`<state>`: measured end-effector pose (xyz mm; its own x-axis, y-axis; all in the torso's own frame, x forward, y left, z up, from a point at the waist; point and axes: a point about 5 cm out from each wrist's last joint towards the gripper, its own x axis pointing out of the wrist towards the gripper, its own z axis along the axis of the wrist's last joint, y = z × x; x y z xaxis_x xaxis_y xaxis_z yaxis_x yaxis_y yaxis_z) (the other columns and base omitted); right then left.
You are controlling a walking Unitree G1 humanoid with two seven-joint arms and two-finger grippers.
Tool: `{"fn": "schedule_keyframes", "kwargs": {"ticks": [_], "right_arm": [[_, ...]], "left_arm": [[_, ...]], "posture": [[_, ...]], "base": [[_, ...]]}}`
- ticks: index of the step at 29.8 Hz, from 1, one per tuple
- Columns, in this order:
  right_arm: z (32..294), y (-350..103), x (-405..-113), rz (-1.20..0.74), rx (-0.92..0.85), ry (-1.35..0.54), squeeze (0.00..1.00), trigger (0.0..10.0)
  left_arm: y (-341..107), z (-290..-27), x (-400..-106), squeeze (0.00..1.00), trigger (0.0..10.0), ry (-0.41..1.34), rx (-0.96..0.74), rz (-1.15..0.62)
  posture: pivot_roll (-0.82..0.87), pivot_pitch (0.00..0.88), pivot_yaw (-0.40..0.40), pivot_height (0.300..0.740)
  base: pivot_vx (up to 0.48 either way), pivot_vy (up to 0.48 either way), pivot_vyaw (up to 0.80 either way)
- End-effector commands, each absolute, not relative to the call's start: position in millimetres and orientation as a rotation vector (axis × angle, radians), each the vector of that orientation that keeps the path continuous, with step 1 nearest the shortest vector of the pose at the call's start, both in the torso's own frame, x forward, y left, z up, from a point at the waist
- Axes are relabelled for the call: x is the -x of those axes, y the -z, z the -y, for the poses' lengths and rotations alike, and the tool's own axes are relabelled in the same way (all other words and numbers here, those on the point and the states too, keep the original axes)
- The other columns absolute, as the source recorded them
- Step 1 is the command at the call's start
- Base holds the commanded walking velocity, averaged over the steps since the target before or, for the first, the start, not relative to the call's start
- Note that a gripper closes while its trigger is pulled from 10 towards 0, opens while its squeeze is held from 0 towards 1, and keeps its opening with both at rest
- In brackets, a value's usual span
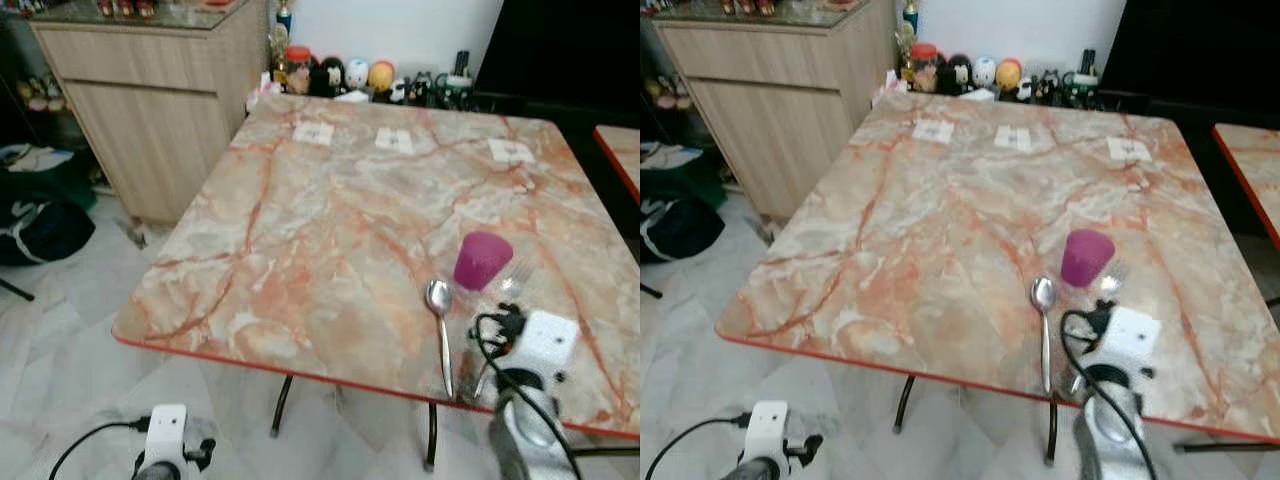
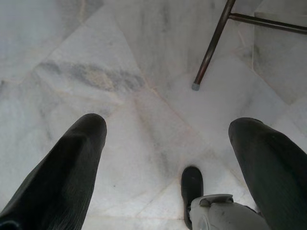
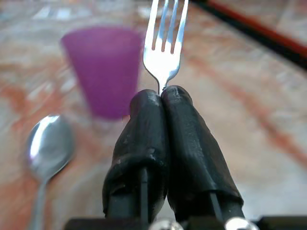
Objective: Setting the table
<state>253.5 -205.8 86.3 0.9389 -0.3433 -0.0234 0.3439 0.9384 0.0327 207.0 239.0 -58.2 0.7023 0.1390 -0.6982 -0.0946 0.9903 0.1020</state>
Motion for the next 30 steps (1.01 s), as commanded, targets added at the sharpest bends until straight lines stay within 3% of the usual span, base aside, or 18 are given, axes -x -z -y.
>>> {"fn": "schedule_keyframes", "kwargs": {"ticks": [1, 5, 14, 30], "right_arm": [[206, -95, -252, 0.04, -0.01, 0.348, 0.0, 10.0], [198, -108, -255, 0.127, 0.035, 0.277, 0.0, 10.0], [205, -112, -264, 0.136, 0.069, 0.264, 0.0, 10.0], [202, -95, -256, 0.08, 0.031, 0.3, 0.0, 10.0]], "left_arm": [[59, -237, -206, 0.0, 10.0, -0.121, -0.07, -0.788], [59, -237, -206, 0.0, 10.0, -0.121, -0.07, -0.788], [59, -238, -206, 0.0, 10.0, -0.129, -0.065, -0.785], [60, -237, -205, 0.0, 10.0, -0.124, -0.069, -0.787]], "posture": [[0.1, 0.032, -0.048, 0.74], [0.1, 0.034, -0.049, 0.74], [0.1, 0.036, -0.053, 0.74], [0.1, 0.03, -0.049, 0.74]], "base": [[0.0, 0.0, 0.0], [0.0, 0.0, 0.0], [0.0, 0.0, 0.0], [0.0, 0.0, 0.0]]}}
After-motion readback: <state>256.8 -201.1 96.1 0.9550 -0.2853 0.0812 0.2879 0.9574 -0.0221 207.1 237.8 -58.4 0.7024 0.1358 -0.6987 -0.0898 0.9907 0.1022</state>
